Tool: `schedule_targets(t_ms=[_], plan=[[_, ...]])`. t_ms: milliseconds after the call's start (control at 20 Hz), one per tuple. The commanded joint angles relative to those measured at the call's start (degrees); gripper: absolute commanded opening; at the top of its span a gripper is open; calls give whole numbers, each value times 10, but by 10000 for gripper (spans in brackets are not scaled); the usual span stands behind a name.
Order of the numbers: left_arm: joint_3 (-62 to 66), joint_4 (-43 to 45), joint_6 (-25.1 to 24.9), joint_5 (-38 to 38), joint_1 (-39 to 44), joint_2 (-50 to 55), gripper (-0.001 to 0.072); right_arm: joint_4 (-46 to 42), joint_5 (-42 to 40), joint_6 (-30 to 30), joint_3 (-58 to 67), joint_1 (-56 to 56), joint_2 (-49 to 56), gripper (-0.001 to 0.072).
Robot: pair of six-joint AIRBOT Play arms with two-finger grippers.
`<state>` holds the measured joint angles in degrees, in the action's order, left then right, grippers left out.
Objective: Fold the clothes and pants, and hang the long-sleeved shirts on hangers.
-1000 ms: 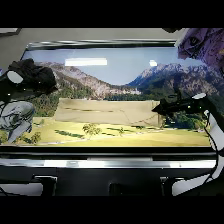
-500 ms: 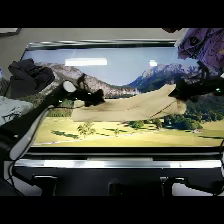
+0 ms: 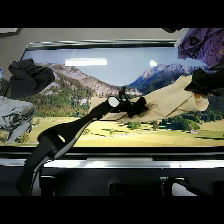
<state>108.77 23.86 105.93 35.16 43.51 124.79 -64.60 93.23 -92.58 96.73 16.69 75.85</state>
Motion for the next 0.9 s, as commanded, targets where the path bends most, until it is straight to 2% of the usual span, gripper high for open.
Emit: schedule_targets(t_ms=[0,200,350,500,700,850], plan=[[82,-29,59,-30,46,66,12,-9,29,-14,6,0,-6,27],[82,-29,66,-36,57,74,12,-21,29,-16,6,0,-6,27],[82,-13,64,38,21,62,10,-50,22,-16,6,0,-6,27],[81,147,80,180,-49,16,9,-52,7,-26,6,-1,-6,27],[80,398,78,353,-169,-106,12,-18,-30,-81,6,-26,-6,26],[80,533,28,447,-258,-202,13,-11,-71,-157,6,-96,-3,26]])
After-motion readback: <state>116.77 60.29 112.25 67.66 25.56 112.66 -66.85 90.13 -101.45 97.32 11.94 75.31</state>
